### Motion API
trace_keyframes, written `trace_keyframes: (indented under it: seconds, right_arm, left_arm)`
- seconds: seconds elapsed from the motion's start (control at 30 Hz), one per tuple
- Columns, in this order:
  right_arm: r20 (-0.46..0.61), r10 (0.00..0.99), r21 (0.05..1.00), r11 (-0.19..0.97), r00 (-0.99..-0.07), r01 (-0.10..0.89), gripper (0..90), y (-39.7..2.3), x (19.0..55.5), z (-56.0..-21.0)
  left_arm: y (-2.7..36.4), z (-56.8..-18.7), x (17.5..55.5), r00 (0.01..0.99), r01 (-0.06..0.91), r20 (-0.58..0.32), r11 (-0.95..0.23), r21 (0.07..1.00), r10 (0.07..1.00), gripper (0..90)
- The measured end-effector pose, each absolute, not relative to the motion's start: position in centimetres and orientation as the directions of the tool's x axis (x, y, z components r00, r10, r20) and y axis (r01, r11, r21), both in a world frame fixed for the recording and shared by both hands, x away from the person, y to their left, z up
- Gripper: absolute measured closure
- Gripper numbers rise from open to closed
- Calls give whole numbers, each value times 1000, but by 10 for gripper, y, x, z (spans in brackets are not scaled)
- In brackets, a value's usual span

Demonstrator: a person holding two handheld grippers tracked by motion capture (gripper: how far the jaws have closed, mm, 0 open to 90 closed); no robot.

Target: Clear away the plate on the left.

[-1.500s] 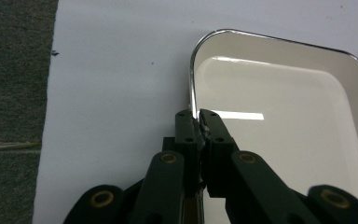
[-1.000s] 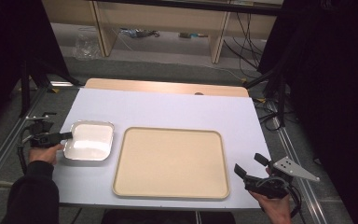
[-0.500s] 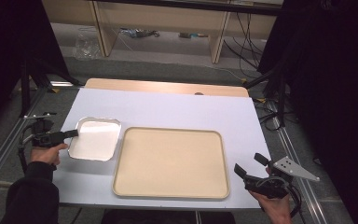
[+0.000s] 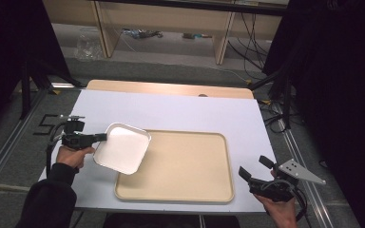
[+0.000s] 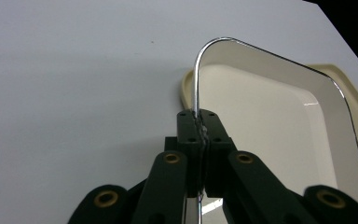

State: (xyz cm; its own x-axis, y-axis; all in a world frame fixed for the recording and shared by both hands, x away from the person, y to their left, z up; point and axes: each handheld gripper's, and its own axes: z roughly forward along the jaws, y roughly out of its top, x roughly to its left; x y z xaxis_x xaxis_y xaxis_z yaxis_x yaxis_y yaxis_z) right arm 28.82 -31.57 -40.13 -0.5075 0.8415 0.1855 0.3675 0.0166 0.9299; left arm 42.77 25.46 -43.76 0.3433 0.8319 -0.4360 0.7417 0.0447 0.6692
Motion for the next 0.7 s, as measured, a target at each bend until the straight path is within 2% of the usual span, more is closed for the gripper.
trace_keyframes:
  seconds: [0.03,0.13,0.57,0.7]
  right_arm:
    - [206,839,920,9,-504,392,82,-315,287,-401]
    - [183,841,932,17,-510,363,82,-316,289,-402]
    - [203,835,926,5,-511,377,82,-314,288,-402]
    - [173,845,931,27,-506,364,82,-315,289,-402]
  left_arm:
    - [252,-438,428,354,742,-431,31,669,830,882]
    - [244,-440,430,362,747,-434,22,665,825,882]
    - [200,-448,432,432,763,-412,-82,641,802,882]
    - [191,-449,432,449,763,-415,-97,640,791,881]
